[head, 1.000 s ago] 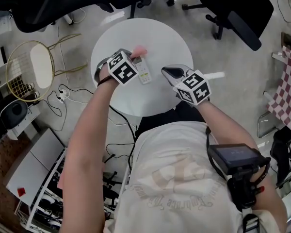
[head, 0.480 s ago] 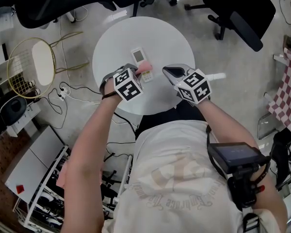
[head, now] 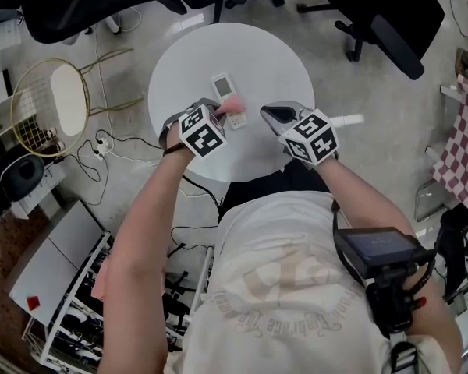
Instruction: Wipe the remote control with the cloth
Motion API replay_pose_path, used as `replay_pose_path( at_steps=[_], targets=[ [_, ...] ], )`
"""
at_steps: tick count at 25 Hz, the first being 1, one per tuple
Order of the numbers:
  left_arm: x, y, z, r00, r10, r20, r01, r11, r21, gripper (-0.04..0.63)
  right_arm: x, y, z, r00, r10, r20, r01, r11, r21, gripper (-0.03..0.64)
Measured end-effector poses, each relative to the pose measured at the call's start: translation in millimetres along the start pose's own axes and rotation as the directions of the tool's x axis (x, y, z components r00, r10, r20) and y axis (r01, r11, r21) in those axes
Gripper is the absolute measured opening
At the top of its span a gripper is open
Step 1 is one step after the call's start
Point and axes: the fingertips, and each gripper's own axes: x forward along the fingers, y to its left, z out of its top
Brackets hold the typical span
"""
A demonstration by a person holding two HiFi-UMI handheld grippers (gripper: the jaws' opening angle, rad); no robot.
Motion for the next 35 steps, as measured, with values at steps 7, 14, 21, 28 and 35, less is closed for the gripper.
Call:
replay_pose_path(
  at_steps=[7,14,21,28,35],
  targets=[
    [-4,36,7,0.997,0.078,0.0,-0.077,0.992,-0.096,0.031,-2,-2,-3,1.0,-0.005,0.003,0.005,1.0,0.006,0.006],
    [3,-4,4,0.998,0.061,-0.004,-0.061,0.998,-0.004,0.031,-1,-2,-4,1.0,-0.003,0.002,0.003,1.0,0.007,0.006],
    [22,-60,-4,0.999,0.019,-0.039,-0.016,0.996,0.084,0.032,0,-2,-5,1.0,0.001,-0.007,-0.001,1.0,0.007,0.006],
    [30,-99,-2,0.998,-0.043,-0.037,0.047,0.992,0.119,0.032,-1,-4,-9,1.0,-0.001,-0.011,0.001,1.0,0.016,0.006],
    [26,-93,10,0.998,-0.058,0.028,0.058,0.998,0.013,0.032,-3,-5,-13,1.0,-0.005,-0.016,0.005,1.0,0.021,0.006]
  ],
)
